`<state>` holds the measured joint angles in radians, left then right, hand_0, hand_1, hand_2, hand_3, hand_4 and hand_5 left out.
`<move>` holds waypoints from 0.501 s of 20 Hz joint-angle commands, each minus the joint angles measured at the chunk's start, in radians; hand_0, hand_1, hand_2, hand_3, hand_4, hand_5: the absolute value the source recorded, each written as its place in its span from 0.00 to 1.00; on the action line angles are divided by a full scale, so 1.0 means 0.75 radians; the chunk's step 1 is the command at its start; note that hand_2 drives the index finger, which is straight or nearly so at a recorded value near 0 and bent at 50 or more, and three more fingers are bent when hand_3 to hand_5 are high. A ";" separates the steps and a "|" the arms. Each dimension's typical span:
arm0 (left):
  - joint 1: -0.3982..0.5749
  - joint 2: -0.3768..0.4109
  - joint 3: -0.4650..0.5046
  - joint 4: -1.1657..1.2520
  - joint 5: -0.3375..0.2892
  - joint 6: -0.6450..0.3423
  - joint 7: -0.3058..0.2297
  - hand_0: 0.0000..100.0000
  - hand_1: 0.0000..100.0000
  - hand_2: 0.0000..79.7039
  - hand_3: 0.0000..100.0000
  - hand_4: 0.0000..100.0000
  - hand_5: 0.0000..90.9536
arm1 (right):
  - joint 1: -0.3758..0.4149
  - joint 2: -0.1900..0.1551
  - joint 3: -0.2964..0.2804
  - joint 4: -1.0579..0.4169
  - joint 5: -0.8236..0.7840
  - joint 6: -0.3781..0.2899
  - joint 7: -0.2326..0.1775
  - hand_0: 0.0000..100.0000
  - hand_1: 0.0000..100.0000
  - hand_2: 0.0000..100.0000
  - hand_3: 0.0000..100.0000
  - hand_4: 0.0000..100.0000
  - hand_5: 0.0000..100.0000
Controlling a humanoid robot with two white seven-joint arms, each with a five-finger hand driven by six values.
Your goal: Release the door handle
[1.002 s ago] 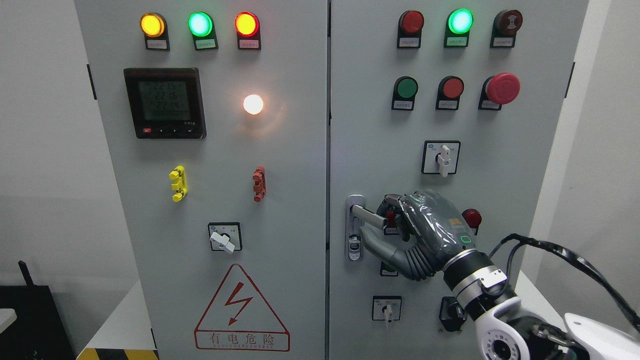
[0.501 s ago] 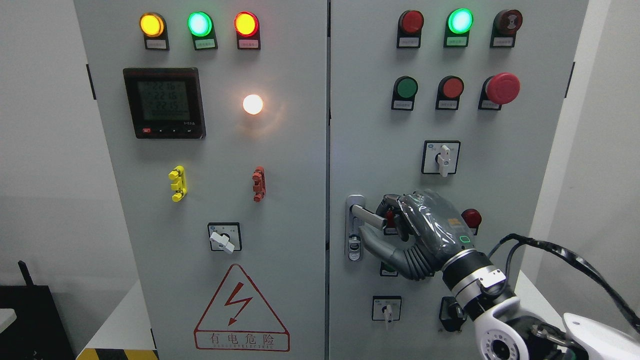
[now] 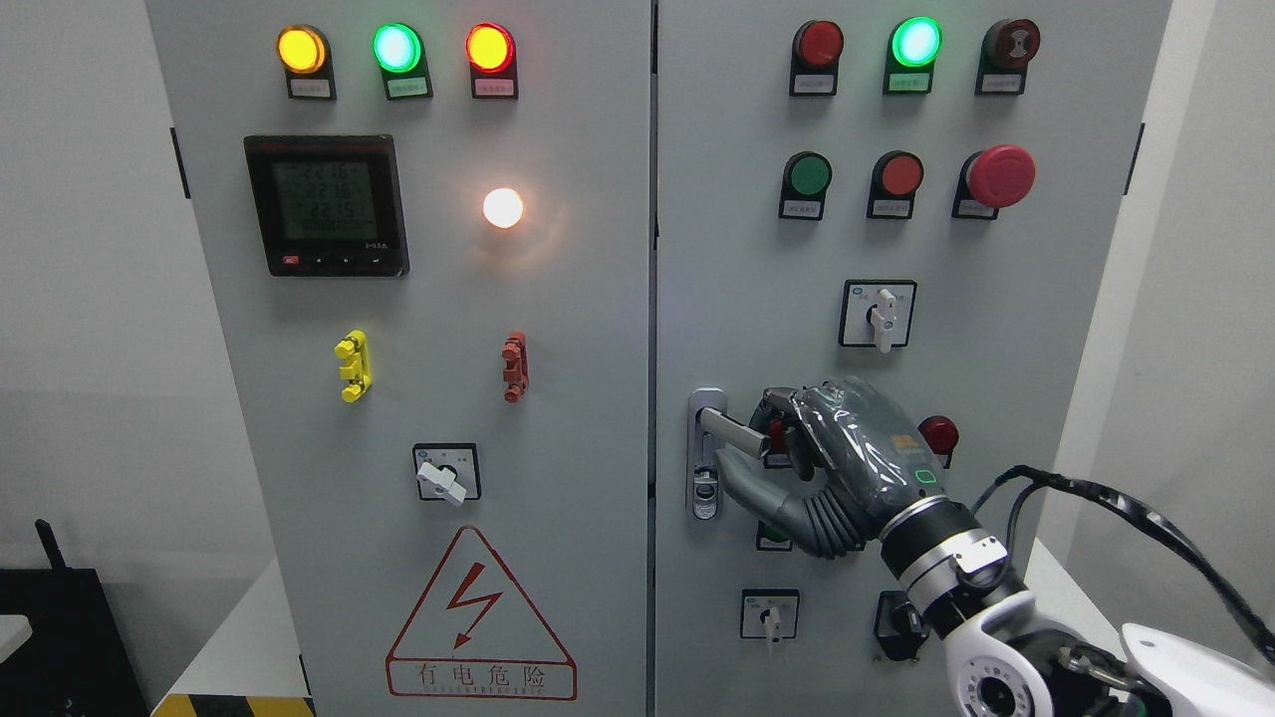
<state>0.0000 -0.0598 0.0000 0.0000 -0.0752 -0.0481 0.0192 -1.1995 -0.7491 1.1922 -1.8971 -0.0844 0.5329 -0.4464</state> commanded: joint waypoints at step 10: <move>-0.004 0.000 0.002 0.012 0.000 -0.001 0.001 0.12 0.39 0.00 0.00 0.00 0.00 | 0.006 0.001 0.000 -0.005 0.000 -0.001 -0.004 0.41 0.30 0.60 1.00 1.00 1.00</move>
<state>0.0000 -0.0598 0.0000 0.0000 -0.0752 -0.0441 0.0191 -1.1962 -0.7487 1.1922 -1.8989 -0.0844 0.5308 -0.4466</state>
